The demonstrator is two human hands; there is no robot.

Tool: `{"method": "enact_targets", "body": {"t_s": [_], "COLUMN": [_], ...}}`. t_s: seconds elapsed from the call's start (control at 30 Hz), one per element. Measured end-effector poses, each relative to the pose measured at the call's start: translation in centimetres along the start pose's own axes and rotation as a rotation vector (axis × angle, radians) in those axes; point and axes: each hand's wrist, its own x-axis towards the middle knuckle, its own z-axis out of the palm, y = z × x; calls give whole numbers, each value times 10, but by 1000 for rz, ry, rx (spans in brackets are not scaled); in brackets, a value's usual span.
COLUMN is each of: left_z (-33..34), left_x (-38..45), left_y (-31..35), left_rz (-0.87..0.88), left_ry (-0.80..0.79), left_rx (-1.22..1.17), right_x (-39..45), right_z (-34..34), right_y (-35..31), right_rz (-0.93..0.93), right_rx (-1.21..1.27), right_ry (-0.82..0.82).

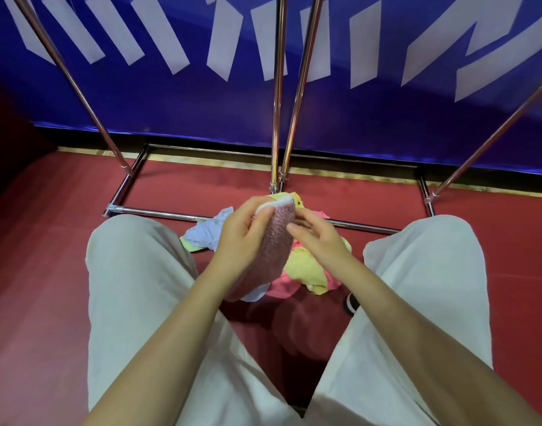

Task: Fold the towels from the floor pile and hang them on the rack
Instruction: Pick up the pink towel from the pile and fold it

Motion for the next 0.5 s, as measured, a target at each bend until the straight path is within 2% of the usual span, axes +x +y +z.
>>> {"method": "enact_targets", "body": {"t_s": [0.2,0.37,0.5], "left_z": [12,8,-2], "left_x": [1,7,12], "left_y": [-20,-45,-59], "left_rz": [106,9,-33], "left_ry": [-122,-247,-187], "left_rx": [177,394,458], "right_x": [-1,0,1], "right_z": [-12,-14,-25], "right_y": [-14,-11,-9], "right_rz": [-98,-127,-133], "right_rx": [-55,-106,-132], "right_ry": [99,168,274]}}
